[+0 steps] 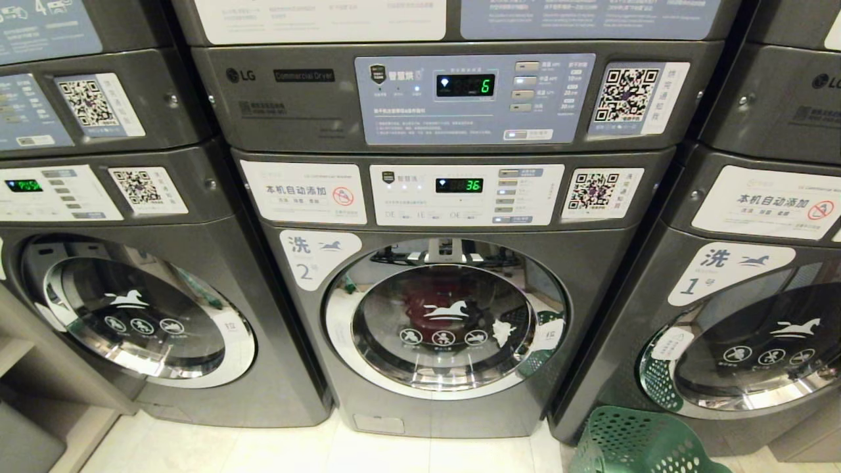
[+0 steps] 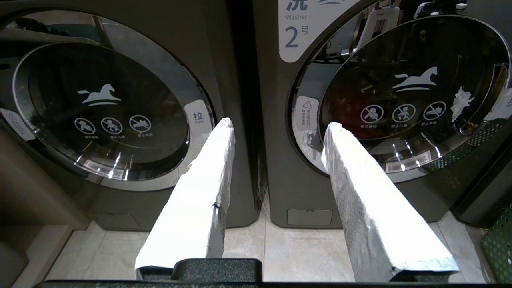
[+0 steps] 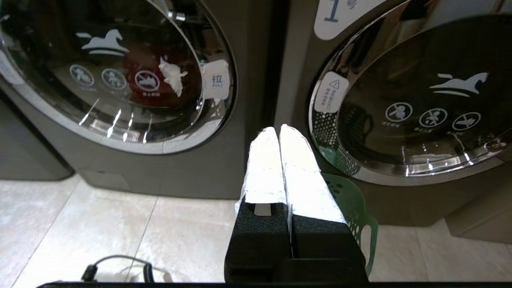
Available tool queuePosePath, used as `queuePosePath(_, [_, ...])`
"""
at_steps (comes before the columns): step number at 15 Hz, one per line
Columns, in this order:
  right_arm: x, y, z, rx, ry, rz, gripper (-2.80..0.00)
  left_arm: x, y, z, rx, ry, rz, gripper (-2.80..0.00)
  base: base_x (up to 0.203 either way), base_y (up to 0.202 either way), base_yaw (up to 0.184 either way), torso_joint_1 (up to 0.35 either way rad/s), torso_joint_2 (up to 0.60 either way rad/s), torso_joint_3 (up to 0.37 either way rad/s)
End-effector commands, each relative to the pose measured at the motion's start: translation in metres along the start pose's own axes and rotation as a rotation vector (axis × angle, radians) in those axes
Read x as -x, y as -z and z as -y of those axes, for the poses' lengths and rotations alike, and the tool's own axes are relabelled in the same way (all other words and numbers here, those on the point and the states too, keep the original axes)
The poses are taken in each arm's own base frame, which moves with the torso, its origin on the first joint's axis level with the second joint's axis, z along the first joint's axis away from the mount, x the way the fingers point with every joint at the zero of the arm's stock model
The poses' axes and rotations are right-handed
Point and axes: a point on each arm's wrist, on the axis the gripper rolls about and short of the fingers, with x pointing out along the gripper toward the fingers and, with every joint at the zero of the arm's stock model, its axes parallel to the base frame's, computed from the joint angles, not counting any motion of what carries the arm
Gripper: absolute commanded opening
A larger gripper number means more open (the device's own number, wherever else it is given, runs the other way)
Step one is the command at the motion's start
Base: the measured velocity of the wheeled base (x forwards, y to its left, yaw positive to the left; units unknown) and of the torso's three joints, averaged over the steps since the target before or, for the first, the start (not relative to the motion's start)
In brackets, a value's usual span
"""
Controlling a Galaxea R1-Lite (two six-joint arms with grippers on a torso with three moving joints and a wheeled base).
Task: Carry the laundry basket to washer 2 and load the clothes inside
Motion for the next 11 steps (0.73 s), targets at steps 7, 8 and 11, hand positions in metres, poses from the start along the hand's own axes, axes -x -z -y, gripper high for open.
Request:
queuePosePath(7, [0.0041,0.0049,-0.0006,0.036,-0.002,0.048,-2.80,0.0000,0.0000,0.0000,-0.001,0.000,0.000,-2.80,0.000,0.000,0.000,0.000,0.00,0.000])
queuePosePath(8, [0.0041,0.0052,-0.0007,0.049,-0.006,0.045,-2.80,0.0000,0.0000,0.0000,-0.001,0.000,0.000,-2.80,0.000,0.000,0.000,0.000,0.00,0.000])
queuePosePath(11, [0.0041,0.0054,-0.0007,0.060,-0.006,0.044,-2.80,0.0000,0.0000,0.0000,-0.001,-0.001,0.000,-2.80,0.000,0.000,0.000,0.000,0.00,0.000])
